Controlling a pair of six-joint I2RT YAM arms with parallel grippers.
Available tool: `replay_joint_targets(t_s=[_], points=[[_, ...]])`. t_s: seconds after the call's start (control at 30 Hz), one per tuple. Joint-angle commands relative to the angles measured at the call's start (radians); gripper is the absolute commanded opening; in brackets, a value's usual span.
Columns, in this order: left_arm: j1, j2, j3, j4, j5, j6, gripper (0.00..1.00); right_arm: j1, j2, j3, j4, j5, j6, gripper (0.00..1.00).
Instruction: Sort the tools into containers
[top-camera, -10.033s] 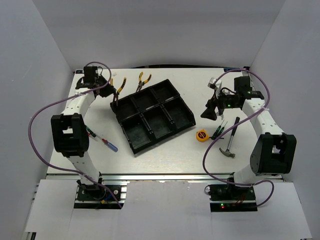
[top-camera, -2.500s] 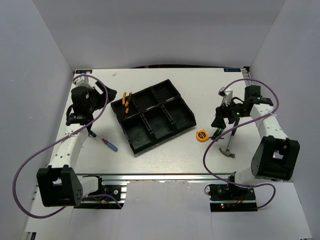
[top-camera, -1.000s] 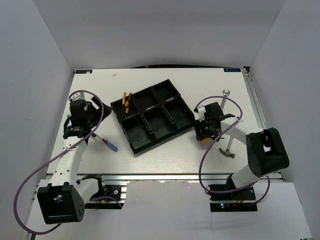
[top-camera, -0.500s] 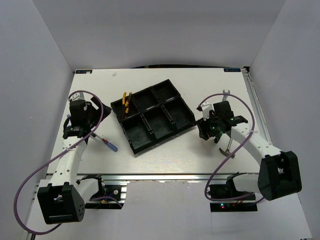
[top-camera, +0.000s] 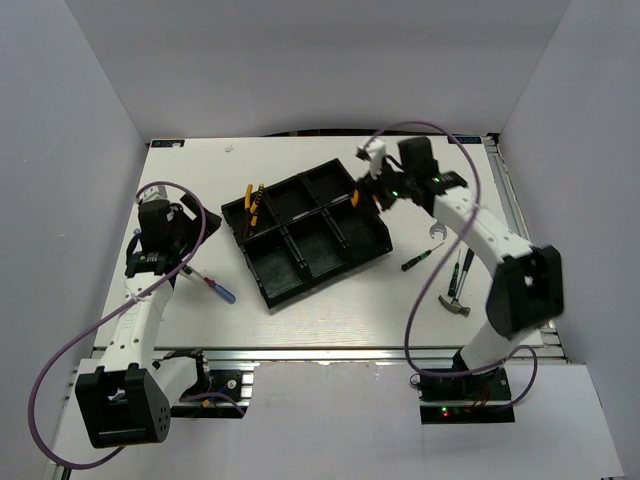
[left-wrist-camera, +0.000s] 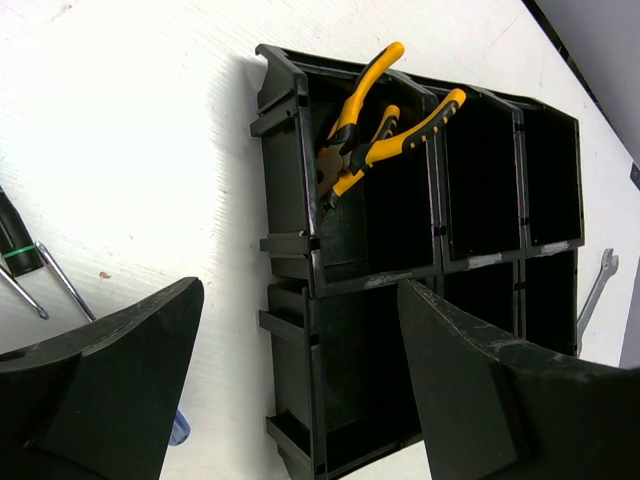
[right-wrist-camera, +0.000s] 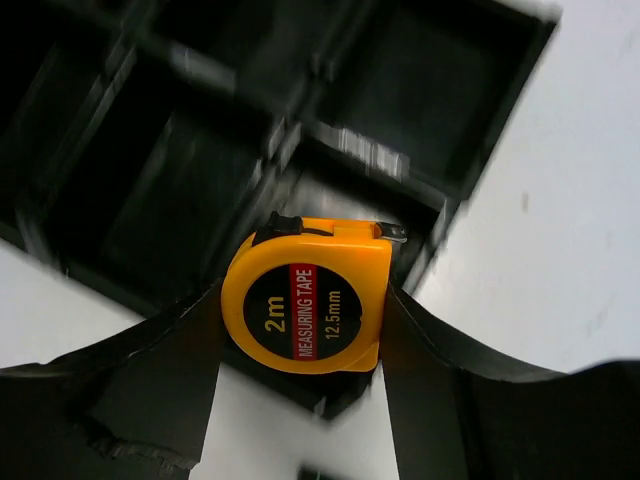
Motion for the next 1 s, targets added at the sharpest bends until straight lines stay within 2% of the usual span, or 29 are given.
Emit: replay_joint_targets(t_s=[0.0,0.03,0.1,0.13,0.27,0.43,0.53,0.63,0.67,0.77,0.9,0.97], points=[[0.009,-0.008,0.029,-0.022,0.0,-0.01,0.89,0.071,0.179,0.193,0.07,-0.038,0.058,0.0],[0.009,-0.009,0.029,-0.027,-0.002,-0.021,0.89,0.103,0.18,0.248,0.061,-0.038,0.088,0.0],[0.011,-0.017,0.026,-0.043,-0.005,-0.03,0.89,0.136,0.357,0.415,0.044,-0.009,0.102,0.0],[0.011,-0.02,0.024,-0.054,-0.006,-0.036,0.89,0.168,0.394,0.499,0.038,0.008,0.104,0.0],[0.012,-0.034,0.014,-0.083,-0.017,-0.072,0.88,0.211,0.577,0.653,0.064,0.056,0.119,0.0],[0.012,-0.058,0.004,-0.126,-0.028,-0.087,0.88,0.232,0.672,0.736,0.113,0.08,0.138,0.06],[0.012,-0.071,0.003,-0.145,-0.043,-0.086,0.88,0.246,0.698,0.721,0.156,0.094,0.123,0.17],[0.014,-0.071,0.003,-0.157,-0.04,-0.087,0.88,0.257,0.718,0.702,0.181,0.099,0.118,0.41],[0.014,-0.069,0.001,-0.158,-0.037,-0.09,0.87,0.258,0.724,0.702,0.181,0.096,0.119,0.56],[0.014,-0.068,-0.013,-0.168,-0.023,-0.112,0.87,0.263,0.709,0.692,0.176,0.084,0.124,0.74],[0.012,-0.057,-0.031,-0.198,-0.031,-0.177,0.85,0.258,0.653,0.663,0.15,0.056,0.103,0.88],[0.012,-0.039,-0.036,-0.214,-0.035,-0.202,0.84,0.245,0.602,0.63,0.122,-0.011,0.098,0.89]])
